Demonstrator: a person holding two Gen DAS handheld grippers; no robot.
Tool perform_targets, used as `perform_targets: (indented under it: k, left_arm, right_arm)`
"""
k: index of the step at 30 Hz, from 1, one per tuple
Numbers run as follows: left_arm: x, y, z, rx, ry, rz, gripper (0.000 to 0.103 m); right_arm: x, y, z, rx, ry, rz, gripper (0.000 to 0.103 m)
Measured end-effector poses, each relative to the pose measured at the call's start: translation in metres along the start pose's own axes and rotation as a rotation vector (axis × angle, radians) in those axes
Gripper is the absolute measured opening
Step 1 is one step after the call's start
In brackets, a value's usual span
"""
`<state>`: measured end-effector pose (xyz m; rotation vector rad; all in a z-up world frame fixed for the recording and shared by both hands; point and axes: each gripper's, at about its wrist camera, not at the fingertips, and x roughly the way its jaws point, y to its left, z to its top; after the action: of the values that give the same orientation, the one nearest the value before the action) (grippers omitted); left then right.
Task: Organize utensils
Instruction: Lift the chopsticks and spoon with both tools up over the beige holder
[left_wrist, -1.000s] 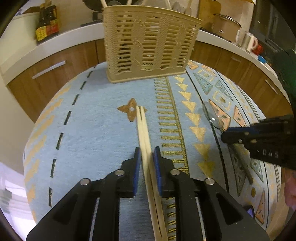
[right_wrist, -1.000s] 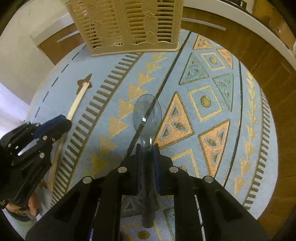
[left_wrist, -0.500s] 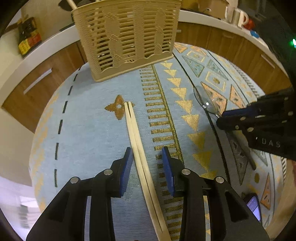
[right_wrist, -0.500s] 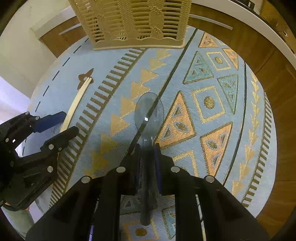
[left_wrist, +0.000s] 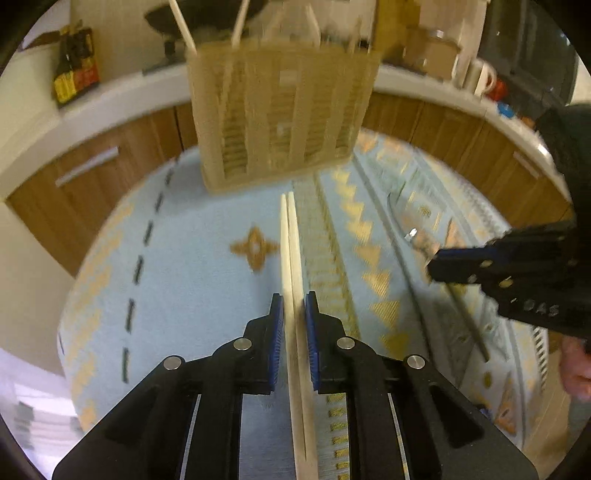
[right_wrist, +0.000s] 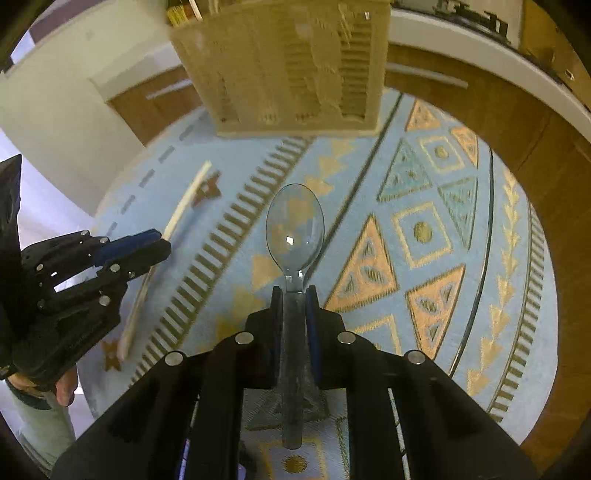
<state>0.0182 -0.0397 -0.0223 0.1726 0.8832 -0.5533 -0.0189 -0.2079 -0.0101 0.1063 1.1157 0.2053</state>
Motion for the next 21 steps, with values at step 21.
perform_targets:
  k: [21]
  left_arm:
    - [-0.111, 0.031, 0.112, -0.116, -0.581, -0.082, 0.008]
  right_arm:
    - [-0.107, -0.027, 0.095, 0.039, -0.551, 0.101, 0.010]
